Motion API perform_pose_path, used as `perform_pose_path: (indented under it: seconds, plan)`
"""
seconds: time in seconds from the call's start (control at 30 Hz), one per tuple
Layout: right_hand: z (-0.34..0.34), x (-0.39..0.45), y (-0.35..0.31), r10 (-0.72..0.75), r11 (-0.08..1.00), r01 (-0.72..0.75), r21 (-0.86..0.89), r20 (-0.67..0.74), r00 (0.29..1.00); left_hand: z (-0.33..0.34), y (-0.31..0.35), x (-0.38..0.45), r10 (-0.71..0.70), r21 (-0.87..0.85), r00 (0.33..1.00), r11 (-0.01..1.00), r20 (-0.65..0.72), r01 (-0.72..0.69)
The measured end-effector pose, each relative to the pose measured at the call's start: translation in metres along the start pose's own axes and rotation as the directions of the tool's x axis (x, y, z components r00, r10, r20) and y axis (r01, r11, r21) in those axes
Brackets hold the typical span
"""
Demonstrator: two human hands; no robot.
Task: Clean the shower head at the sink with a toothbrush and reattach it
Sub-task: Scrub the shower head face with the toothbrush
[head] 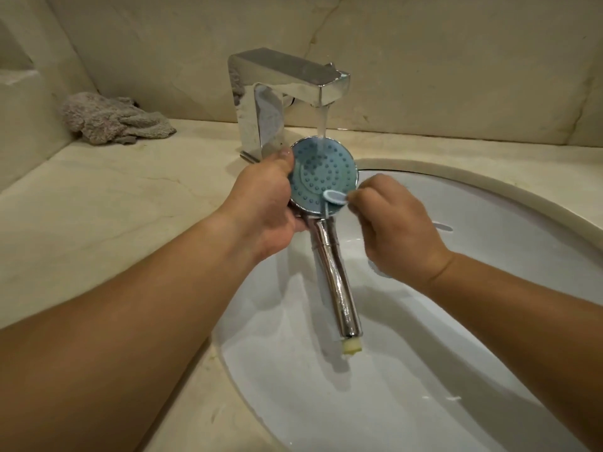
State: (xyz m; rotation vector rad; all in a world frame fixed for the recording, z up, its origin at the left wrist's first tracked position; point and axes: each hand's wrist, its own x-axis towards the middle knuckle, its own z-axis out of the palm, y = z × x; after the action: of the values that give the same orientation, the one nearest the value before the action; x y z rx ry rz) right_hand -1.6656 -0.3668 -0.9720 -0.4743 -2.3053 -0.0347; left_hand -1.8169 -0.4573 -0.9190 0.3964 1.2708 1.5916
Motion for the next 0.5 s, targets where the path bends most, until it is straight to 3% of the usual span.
perform_pose_path:
  seconds: [0.1, 0.23, 0.33, 0.43, 0.5]
  plan:
    - [-0.0008, 0.0046, 0.0027, 0.147, 0.988, -0.144, 0.049, -0.071, 0.986, 0.0010, 0.0000, -0.0012, -0.002, -0.014, 1.000, 1.000, -0.003, 0.002]
    - [0.0035, -0.0007, -0.0007, 0.011, 1.000, -0.010, -0.013, 0.007, 1.000, 0.0006, 0.0002, -0.0019, 0.006, 0.015, 1.000, 1.000, 0.001, -0.006]
    - [-0.0003, 0.0055, 0.0020, 0.175, 0.984, -0.173, 0.036, -0.079, 0.981, 0.0007, 0.0000, -0.0019, 0.007, 0.009, 1.000, 1.000, 0.004, -0.007]
    - [0.0023, 0.0025, -0.0036, 0.050, 0.999, -0.050, -0.015, -0.009, 0.999, 0.0002, -0.0005, -0.0009, 0.014, 0.030, 1.000, 0.999, 0.014, -0.014]
    - [0.0028, 0.0041, -0.0031, 0.110, 0.994, -0.110, 0.005, -0.026, 0.994, 0.0011, -0.0011, -0.0009, 0.024, 0.037, 1.000, 0.999, 0.011, -0.025]
